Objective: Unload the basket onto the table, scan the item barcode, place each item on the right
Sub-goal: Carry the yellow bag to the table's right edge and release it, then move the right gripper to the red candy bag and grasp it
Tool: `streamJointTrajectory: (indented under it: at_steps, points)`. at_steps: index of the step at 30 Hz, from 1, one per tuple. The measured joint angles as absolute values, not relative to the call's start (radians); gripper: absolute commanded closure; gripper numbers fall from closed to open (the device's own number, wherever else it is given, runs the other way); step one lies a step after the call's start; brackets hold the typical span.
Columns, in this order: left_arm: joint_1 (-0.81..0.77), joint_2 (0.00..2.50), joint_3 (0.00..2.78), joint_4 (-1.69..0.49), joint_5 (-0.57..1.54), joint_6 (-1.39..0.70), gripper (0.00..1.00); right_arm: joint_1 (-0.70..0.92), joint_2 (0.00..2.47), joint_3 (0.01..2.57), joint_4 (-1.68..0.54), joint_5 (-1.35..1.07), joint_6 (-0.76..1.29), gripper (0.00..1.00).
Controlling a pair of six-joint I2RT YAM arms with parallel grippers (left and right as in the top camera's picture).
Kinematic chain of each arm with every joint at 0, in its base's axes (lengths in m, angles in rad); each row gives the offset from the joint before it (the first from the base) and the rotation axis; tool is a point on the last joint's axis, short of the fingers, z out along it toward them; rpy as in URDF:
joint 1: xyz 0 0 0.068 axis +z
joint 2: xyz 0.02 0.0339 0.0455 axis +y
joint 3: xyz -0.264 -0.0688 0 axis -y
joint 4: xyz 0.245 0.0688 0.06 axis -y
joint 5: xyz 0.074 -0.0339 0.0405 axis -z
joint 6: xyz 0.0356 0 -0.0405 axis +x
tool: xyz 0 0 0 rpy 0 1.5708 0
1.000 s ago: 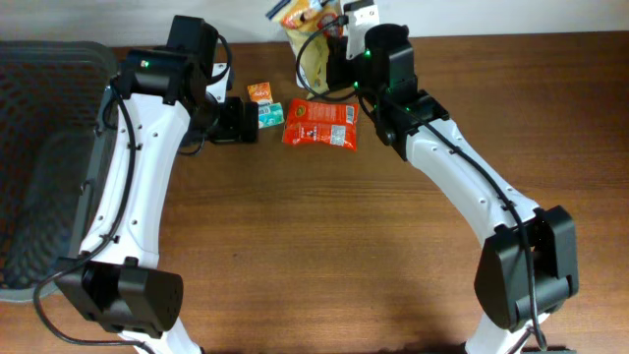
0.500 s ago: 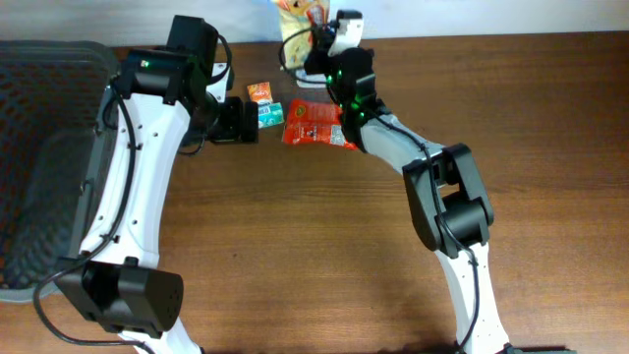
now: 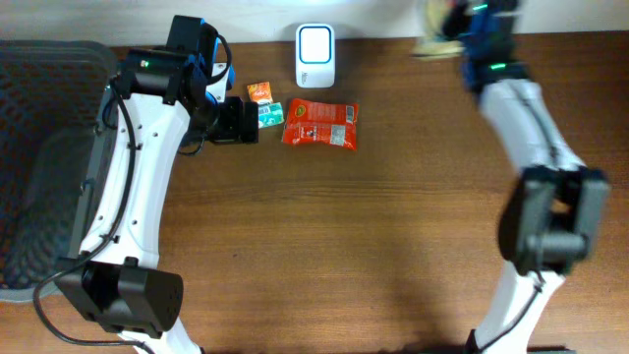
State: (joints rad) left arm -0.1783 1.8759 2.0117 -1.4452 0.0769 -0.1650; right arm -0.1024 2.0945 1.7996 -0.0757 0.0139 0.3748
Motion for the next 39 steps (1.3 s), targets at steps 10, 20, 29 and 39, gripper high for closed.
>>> streamJointTrajectory:
  at_steps: [10,20,29,39]
  points:
    - [-0.178,1.876,2.012,-1.446,0.077,-0.165,0.01,-0.759,2.099,1.777,-0.603,0.03,0.362,0.84]
    - [-0.178,1.876,2.012,-1.446,0.077,-0.165,0.01,-0.811,1.971,1.776,-0.612,-0.558,0.27,0.15]
    - [-0.178,1.876,2.012,-1.445,0.077,-0.165,0.01,0.015,2.049,1.788,-0.637,-0.483,0.109,0.16]
    - [-0.178,1.876,2.012,-1.446,0.077,-0.165,0.01,0.389,2.318,1.779,-0.397,-0.093,0.208,0.89]
